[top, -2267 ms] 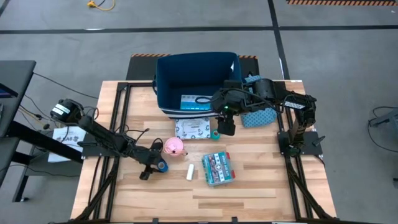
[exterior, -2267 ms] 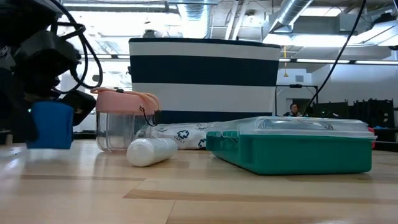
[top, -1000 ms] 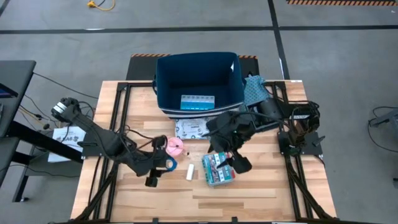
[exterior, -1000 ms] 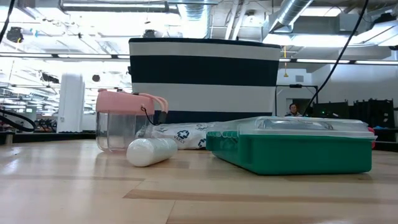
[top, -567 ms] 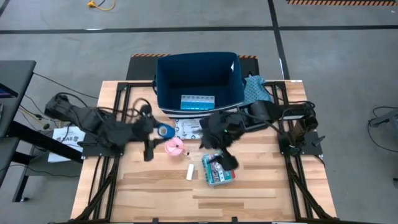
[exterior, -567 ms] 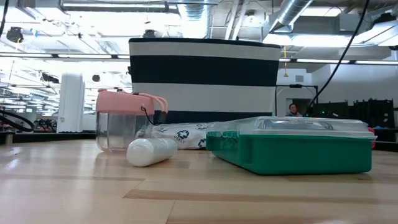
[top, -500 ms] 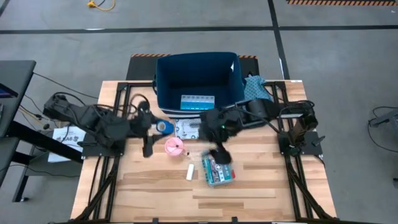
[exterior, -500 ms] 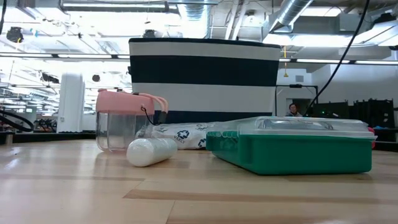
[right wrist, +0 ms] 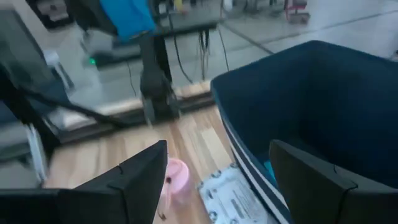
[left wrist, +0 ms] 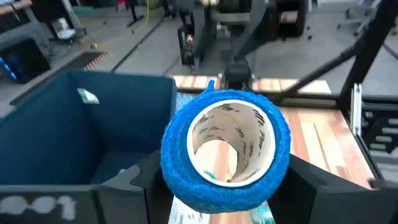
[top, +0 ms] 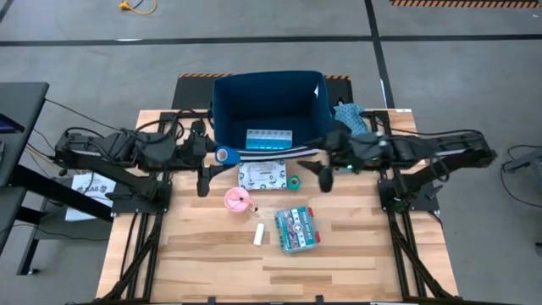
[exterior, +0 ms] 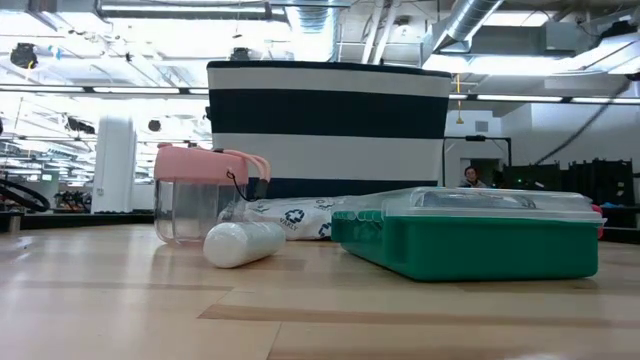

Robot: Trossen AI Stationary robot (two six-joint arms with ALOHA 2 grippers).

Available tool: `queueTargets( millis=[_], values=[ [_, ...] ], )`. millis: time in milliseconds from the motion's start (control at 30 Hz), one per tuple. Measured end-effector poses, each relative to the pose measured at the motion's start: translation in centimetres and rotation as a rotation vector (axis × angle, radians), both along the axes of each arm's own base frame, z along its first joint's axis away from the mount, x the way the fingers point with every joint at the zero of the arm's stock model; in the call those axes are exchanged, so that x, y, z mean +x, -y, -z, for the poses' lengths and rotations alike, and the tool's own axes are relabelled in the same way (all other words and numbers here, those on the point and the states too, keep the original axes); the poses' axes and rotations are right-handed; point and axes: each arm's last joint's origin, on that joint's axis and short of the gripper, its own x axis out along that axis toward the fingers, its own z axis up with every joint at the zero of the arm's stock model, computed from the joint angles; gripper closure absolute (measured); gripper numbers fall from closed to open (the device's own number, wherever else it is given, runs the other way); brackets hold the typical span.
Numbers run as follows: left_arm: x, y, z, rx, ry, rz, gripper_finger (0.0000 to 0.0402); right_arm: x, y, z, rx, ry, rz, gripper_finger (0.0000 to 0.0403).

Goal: Pick & place medical supplies in basket/bin
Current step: Put the blue bandage into the blue bin

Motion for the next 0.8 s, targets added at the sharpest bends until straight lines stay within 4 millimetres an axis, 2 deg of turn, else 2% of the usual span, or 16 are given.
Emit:
queueTargets(
  millis=[100, 200, 333, 500, 800],
  values=[
    [0.4, -1.4, -0.1, 0.013, 0.006, -0.007, 0.0209, -1.6, 0.4, 0.8, 0.036, 0.076, -0.048, 0.0127],
    [0.8, -3.1, -0.1, 0.025, 0.009, -0.024, 0.0209, -2.5, 0.3, 0.8, 0.047, 0.112, -0.073, 0.0127],
    [1.7, -5.8, 0.6, 0.013, -0.029, -0.047, 0.0209, -2.7, 0.2, 0.6, 0.018, 0.117, -0.087, 0.0127],
    [3.4, -9.9, 1.4, -0.009, -0.023, -0.071, 0.0209, -2.7, 0.5, 0.6, -0.124, 0.088, -0.102, 0.0127],
    [7.9, -18.4, 5.3, -0.066, 0.012, -0.093, 0.0209, -2.4, 3.1, 0.9, -0.196, 0.045, 0.089, 0.0127]
  ],
)
